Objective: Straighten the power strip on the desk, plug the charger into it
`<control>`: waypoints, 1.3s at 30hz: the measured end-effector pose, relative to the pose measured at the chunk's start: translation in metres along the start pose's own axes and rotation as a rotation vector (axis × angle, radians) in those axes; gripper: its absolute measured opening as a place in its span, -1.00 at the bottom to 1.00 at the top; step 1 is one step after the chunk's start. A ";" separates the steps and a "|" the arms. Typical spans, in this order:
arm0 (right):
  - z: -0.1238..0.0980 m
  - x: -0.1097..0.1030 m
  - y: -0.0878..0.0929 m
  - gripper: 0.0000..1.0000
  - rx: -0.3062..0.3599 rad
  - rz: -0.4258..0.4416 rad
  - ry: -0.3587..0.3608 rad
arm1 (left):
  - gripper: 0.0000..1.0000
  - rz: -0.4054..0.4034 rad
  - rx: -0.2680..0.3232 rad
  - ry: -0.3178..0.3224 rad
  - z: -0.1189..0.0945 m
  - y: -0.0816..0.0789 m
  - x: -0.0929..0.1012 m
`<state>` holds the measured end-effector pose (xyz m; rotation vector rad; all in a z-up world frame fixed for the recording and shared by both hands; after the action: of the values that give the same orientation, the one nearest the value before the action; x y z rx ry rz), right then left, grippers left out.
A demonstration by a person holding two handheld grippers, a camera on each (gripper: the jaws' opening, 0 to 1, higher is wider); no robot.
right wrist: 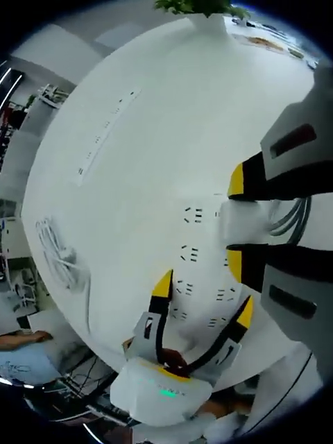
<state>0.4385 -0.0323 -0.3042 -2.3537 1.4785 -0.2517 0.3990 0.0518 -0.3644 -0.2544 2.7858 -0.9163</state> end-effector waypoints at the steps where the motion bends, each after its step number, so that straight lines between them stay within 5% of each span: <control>1: 0.001 0.002 -0.002 -0.58 -0.006 0.001 0.006 | 0.47 0.000 -0.001 0.000 0.000 0.000 0.000; 10: 0.003 0.002 0.014 -0.57 -0.038 0.031 -0.012 | 0.47 0.002 -0.010 0.003 0.000 0.000 0.001; 39: 0.016 -0.001 0.017 -0.50 -0.018 0.061 -0.070 | 0.48 -0.015 -0.016 -0.006 0.001 0.000 -0.001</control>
<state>0.4294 -0.0353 -0.3251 -2.3023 1.5225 -0.1394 0.4005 0.0520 -0.3649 -0.2798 2.7903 -0.8961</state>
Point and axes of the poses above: the point that each gripper's makers call its tool centre point, and the gripper's own axes: z roughly forward along the fingers, x roughly to its right, y roughly out of its underside, the point moved 1 cm from there along -z, roughly backward along the fingers, and after that the axes turned 15 degrees about z, right-handed, at the moved point
